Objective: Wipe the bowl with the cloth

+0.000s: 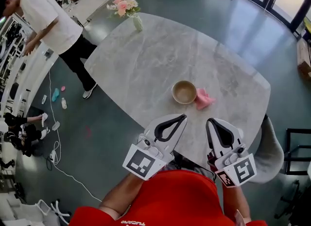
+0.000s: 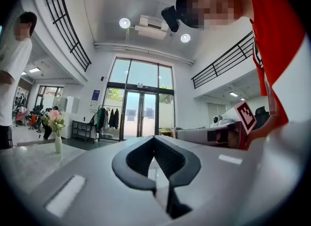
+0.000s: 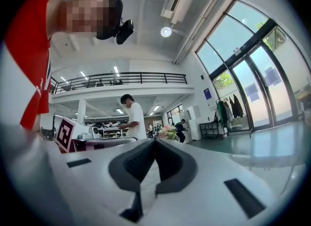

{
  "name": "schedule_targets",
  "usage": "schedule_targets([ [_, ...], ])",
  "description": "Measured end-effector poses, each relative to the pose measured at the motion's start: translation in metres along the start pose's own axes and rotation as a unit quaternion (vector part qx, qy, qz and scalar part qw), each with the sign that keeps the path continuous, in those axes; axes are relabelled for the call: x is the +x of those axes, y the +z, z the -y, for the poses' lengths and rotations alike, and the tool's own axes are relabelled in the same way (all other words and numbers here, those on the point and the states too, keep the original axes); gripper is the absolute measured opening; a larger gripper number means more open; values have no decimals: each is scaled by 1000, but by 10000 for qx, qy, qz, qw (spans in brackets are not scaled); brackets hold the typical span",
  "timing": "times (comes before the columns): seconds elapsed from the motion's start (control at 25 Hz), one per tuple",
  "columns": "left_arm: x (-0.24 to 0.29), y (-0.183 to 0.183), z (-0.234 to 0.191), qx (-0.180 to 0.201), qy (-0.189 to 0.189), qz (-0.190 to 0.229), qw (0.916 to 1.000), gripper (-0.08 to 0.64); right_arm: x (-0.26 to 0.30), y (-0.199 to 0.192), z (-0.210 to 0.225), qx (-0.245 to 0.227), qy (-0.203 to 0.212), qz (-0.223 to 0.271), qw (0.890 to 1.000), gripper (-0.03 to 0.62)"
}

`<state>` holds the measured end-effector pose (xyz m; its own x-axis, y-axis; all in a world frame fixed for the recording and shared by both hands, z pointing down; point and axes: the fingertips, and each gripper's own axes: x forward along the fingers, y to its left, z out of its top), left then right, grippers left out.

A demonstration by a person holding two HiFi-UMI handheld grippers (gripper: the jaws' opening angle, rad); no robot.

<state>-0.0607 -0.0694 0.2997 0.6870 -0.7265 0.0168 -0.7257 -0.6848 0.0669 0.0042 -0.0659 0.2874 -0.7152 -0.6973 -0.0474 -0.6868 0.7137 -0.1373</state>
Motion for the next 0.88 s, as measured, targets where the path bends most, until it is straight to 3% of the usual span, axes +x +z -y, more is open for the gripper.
schedule_targets([
  [0.88,0,-7,2,-131,75,29,9999,5,-1,-8,-1,-30,-55,-154,9999,2],
])
